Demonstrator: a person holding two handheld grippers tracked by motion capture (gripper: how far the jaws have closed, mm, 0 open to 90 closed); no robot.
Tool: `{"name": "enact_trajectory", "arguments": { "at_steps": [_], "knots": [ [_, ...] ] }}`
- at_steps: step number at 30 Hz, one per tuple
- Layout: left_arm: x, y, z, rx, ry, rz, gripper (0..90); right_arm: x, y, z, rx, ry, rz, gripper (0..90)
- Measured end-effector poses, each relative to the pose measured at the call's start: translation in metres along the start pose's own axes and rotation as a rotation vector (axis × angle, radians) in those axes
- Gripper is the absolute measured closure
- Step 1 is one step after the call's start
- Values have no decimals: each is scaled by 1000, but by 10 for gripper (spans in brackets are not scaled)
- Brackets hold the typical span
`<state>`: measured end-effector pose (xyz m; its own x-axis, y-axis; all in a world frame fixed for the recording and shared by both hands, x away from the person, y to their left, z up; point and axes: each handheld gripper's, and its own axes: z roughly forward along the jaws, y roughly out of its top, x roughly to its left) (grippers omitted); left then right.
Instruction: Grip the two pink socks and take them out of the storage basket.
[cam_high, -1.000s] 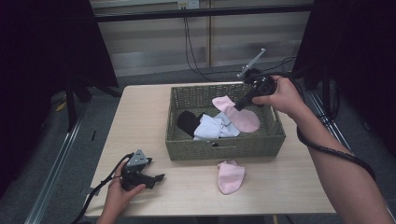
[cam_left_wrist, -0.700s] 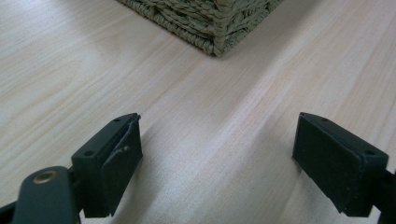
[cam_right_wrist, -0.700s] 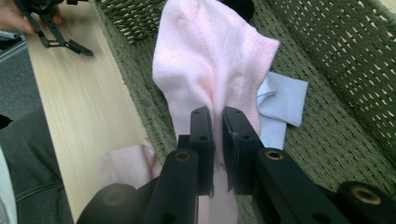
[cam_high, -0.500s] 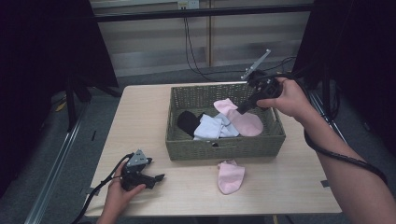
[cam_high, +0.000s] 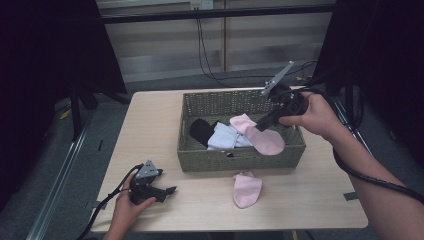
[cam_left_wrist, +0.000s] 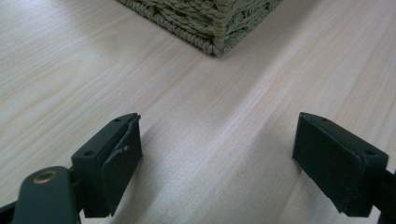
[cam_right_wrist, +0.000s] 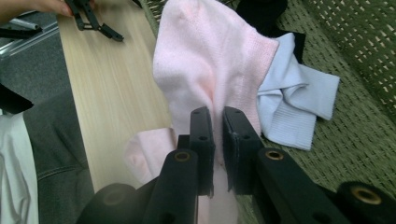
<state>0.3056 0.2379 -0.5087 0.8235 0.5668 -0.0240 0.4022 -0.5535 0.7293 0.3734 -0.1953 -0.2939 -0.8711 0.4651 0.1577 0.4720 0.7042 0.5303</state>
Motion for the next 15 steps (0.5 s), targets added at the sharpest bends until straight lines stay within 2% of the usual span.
{"name": "enact_trajectory", "arguments": {
  "at_steps": [15],
  "knots": [
    [0, 0, 0, 4, -1, 3, 151, 24, -8, 4, -2, 40, -33, 823]
  ]
}}
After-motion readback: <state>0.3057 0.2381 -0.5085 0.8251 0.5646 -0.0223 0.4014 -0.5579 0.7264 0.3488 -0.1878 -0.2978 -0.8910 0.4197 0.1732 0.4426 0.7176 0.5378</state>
